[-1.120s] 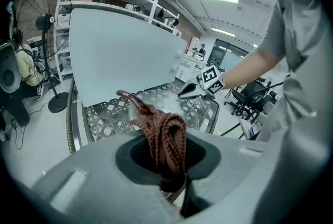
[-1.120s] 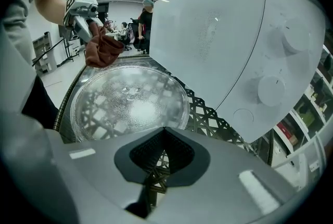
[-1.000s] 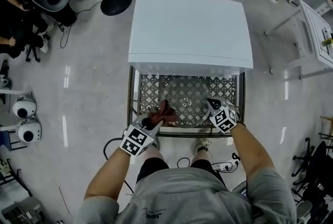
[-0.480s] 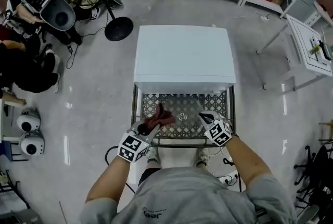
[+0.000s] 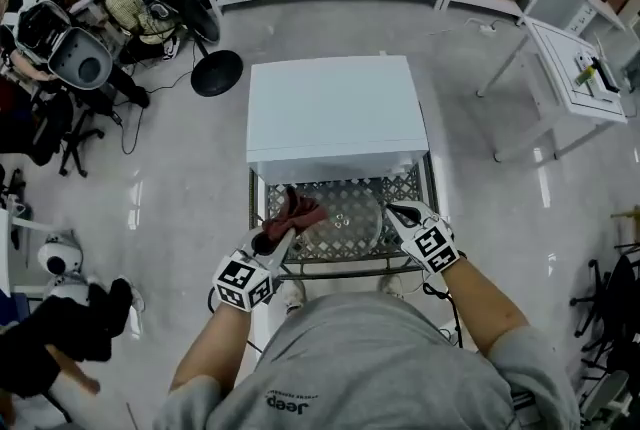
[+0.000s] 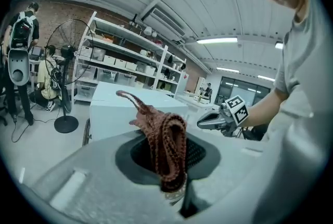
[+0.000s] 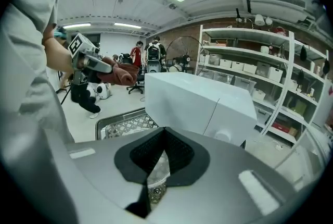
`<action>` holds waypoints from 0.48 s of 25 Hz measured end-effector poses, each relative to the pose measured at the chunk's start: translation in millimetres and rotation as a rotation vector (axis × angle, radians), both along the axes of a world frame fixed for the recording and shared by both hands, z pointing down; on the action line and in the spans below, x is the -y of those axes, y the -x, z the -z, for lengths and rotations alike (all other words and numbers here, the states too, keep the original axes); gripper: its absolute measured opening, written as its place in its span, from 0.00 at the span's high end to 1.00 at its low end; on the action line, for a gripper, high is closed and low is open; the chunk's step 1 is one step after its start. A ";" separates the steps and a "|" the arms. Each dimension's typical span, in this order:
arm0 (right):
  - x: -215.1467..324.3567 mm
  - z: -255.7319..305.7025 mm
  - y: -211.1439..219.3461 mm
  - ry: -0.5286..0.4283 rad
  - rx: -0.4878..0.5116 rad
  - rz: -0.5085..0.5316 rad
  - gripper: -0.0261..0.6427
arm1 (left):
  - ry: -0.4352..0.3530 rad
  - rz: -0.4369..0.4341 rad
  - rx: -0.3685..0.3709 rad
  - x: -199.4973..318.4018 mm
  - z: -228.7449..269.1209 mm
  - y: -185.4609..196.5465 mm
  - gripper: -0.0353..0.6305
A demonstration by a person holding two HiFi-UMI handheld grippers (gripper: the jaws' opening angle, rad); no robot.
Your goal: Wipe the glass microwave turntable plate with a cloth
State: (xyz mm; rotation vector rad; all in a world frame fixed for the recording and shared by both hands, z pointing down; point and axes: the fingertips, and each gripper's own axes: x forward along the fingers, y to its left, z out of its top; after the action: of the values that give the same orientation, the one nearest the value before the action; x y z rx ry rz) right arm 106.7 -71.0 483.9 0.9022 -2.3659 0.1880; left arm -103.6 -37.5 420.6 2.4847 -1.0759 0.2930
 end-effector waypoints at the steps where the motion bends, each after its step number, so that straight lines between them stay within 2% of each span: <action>1: 0.0 6.2 -2.2 -0.001 0.018 -0.011 0.95 | -0.003 0.009 -0.012 0.1 2.3 0.6 0.85; 12: 9.1 59.0 -28.4 0.013 0.279 -0.157 0.95 | -0.039 0.069 -0.080 3.9 17.9 9.6 0.85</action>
State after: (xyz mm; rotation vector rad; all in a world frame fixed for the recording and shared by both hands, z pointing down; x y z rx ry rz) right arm 135.1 -80.2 425.0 1.1188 -2.5414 0.4151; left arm -113.2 -41.4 402.7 2.4647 -1.1417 0.1515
